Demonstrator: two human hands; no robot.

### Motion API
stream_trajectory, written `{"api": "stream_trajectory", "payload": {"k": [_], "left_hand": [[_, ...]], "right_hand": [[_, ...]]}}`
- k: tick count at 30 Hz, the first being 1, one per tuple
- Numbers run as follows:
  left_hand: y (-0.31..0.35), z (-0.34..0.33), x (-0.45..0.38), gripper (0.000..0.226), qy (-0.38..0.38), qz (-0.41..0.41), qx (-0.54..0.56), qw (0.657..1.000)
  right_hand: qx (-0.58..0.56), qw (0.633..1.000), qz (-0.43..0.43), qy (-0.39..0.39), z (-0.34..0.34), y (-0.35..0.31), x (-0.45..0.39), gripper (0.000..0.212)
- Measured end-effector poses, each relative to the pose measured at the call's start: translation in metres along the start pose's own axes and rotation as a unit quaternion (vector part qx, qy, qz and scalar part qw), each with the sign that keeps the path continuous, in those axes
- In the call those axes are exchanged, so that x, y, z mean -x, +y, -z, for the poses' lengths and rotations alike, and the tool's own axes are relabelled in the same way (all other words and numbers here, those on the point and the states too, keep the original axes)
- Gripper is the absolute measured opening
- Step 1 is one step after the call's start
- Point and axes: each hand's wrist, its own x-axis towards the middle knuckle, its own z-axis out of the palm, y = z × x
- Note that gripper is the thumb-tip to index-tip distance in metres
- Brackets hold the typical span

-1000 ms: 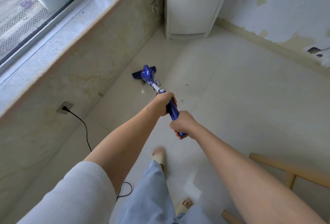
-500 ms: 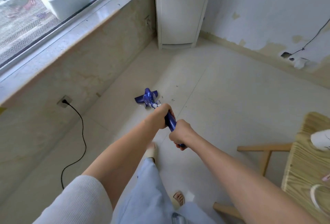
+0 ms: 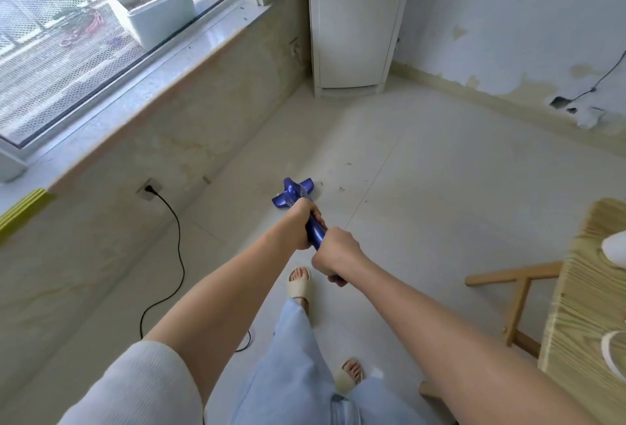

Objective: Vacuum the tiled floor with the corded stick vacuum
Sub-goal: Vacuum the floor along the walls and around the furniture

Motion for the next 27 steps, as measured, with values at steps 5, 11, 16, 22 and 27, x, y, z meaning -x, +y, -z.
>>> {"api": "stream_trajectory", "payload": {"k": [5, 11, 16, 22, 27], "left_hand": [[0.031, -0.002, -0.019, 0.015, 0.0, 0.003, -0.048, 0.999], [0.088, -0.014, -0.063, 0.005, 0.003, -0.01, -0.12, 0.993], [0.15, -0.012, -0.109, 0.007, 0.003, -0.005, -0.134, 0.991], [0.227, 0.009, -0.168, 0.01, 0.015, -0.005, -0.127, 0.992], [0.273, 0.005, -0.194, 0.012, 0.007, -0.004, -0.128, 0.992]], "right_hand": [[-0.1, 0.993, -0.051, -0.03, 0.008, -0.024, -0.025, 0.022], [-0.146, 0.985, -0.084, -0.026, 0.03, -0.056, -0.085, 0.027], [-0.167, 0.982, -0.091, -0.021, 0.041, -0.098, -0.145, 0.026], [-0.181, 0.981, -0.076, -0.015, 0.047, -0.161, -0.22, 0.026], [-0.167, 0.984, -0.068, 0.0, 0.064, -0.188, -0.263, 0.023]]}}
